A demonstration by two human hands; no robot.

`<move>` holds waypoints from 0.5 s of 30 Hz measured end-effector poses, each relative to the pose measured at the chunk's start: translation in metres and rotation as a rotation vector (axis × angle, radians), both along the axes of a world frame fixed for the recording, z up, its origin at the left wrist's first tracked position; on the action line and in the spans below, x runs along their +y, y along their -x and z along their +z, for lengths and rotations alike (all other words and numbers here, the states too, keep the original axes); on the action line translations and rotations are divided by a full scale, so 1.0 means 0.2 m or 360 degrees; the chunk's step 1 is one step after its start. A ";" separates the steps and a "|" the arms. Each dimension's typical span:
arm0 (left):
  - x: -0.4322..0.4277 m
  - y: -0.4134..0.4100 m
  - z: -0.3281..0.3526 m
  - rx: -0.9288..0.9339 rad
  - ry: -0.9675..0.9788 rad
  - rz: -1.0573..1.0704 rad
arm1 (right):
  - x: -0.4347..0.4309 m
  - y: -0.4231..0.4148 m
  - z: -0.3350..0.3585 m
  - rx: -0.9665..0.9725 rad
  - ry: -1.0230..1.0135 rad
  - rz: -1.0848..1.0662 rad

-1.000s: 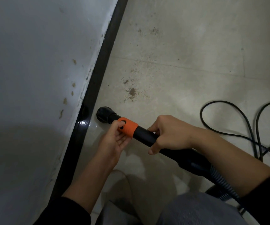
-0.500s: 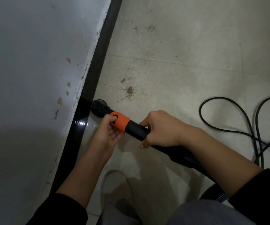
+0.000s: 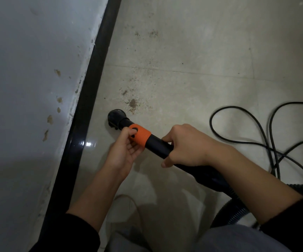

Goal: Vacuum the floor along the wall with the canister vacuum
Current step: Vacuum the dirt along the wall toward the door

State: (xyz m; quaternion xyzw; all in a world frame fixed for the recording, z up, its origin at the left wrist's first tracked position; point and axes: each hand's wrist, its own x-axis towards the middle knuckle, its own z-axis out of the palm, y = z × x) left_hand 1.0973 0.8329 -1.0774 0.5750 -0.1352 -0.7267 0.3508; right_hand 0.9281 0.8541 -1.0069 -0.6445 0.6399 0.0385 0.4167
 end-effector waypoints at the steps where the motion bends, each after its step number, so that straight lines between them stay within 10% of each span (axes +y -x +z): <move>1: 0.00 0.01 0.00 -0.0001 -0.0005 -0.0007 | 0.01 0.01 0.00 0.0002 -0.0005 -0.0008; 15: 0.07 0.29 0.00 0.0105 -0.0049 -0.0173 | 0.15 0.27 0.06 0.0024 -0.0098 -0.0203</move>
